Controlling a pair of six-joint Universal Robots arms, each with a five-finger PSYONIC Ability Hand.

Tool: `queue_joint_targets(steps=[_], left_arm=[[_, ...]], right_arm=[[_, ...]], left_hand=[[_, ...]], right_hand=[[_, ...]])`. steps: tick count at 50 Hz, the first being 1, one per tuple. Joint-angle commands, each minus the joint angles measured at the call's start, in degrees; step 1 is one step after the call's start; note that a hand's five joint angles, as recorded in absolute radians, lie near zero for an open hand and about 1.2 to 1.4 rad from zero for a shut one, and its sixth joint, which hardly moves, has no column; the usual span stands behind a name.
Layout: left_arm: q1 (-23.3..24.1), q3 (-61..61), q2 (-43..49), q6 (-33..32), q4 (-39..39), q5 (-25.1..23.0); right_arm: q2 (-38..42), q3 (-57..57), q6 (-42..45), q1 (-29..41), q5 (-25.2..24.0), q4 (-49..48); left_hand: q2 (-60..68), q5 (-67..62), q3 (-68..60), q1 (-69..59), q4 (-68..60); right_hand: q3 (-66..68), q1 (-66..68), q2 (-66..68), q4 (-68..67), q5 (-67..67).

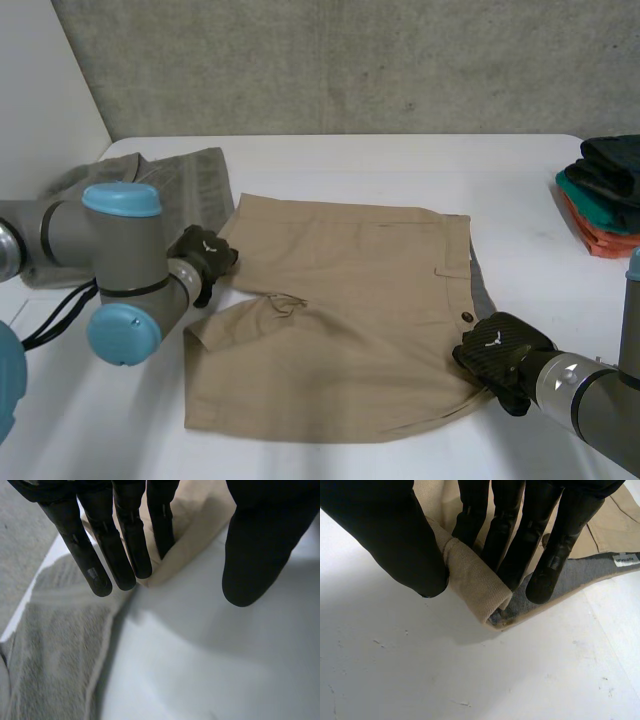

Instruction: Fold the laundry.

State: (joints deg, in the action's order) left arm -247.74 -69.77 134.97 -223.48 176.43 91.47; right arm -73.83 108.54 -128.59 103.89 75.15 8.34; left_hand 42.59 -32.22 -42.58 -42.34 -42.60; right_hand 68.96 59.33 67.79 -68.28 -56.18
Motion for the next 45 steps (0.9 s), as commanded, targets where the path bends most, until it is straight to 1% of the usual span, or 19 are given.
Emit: queue_joint_targets(steps=[1,6,13,14,17,20,22,24,27,32,36,40,42,45], left_arm=[[0.7,-5.5,-5.5,0.6,-1.1,-0.1],[1.4,-8.2,-9.5,0.6,-1.1,0.6],[1.0,-13.8,-18.9,1.1,-0.4,0.7],[1.2,-15.6,-22.2,2.1,-0.4,0.6],[1.5,-17.7,-25.4,3.8,-0.4,0.2],[1.7,-22.4,-32.5,8.4,-0.6,-0.3],[2.1,-24.6,-34.9,10.3,-0.7,-1.0],[3.5,-27.4,-37.4,13.0,-1.0,-2.9],[5.4,-31.5,-39.1,16.0,-1.3,-5.7],[6.3,-36.7,-39.3,17.3,-0.6,-6.8],[6.2,-38.3,-37.7,17.4,1.2,-6.7],[6.4,-39.5,-34.1,17.3,3.5,-6.5],[6.6,-39.8,-33.1,17.3,4.1,-6.5],[6.9,-40.2,-32.8,17.3,4.1,-6.3]], right_arm=[[0.0,0.0,0.0,-0.1,0.1,-0.3],[0.0,-0.1,0.0,-0.1,0.1,-0.6],[0.0,-0.1,-0.3,0.1,0.2,-0.8],[-0.1,-0.1,-0.3,0.1,0.2,-0.8],[0.0,-0.1,-0.4,0.0,0.1,-0.7],[-0.1,-0.1,-0.9,0.0,0.1,-0.8],[-0.1,-0.1,-1.0,0.0,0.1,-0.8],[-0.1,-0.1,-1.1,0.0,0.0,-0.8],[-0.1,-0.2,-1.1,-0.1,0.0,-0.8],[-0.2,-0.3,-1.1,-0.1,0.0,-0.9],[-0.2,-0.4,-1.1,-0.1,0.1,-0.9],[-0.3,-0.4,-1.1,-0.2,0.3,-0.7],[-0.5,-0.5,-1.1,-0.4,0.4,-0.7],[-0.8,-0.7,-1.3,-1.5,0.4,-0.8]], left_hand=[[7.0,-7.4,-7.0,-7.2,-7.0],[3.1,-3.5,-3.1,-3.4,-3.1],[-4.6,4.2,4.6,4.4,4.6],[-5.1,4.7,5.1,4.9,5.1],[-6.6,6.3,6.6,6.4,6.6],[-9.0,8.6,9.0,8.7,9.0],[-9.2,8.8,9.1,8.9,9.2],[-10.0,9.6,10.0,9.8,10.0],[-10.0,9.6,10.0,9.8,10.0],[-9.7,9.3,9.7,9.4,9.7],[-9.2,8.8,9.2,8.9,9.2],[-8.2,7.8,8.1,7.9,8.2],[-5.6,5.3,5.6,5.4,5.7],[-5.1,4.8,5.1,4.9,5.1]], right_hand=[[11.0,20.7,12.2,-11.7,-13.8],[11.0,20.7,12.2,-11.7,-13.8],[11.0,20.7,12.2,-11.7,-13.8],[11.0,20.7,12.2,-11.7,-13.8],[11.0,20.7,12.2,-11.7,-13.8],[11.0,20.7,12.2,-11.7,-13.8],[11.0,20.7,12.2,-11.7,-13.8],[11.0,20.7,12.2,-11.7,-13.8],[11.0,20.7,12.2,-11.7,-13.8],[11.0,20.7,12.2,-11.7,-13.8],[11.0,20.7,12.2,-11.7,-13.8],[11.0,20.7,12.2,-11.7,-13.8],[11.0,20.7,12.2,-11.7,-13.8],[11.0,20.7,12.2,-11.7,-13.8]])
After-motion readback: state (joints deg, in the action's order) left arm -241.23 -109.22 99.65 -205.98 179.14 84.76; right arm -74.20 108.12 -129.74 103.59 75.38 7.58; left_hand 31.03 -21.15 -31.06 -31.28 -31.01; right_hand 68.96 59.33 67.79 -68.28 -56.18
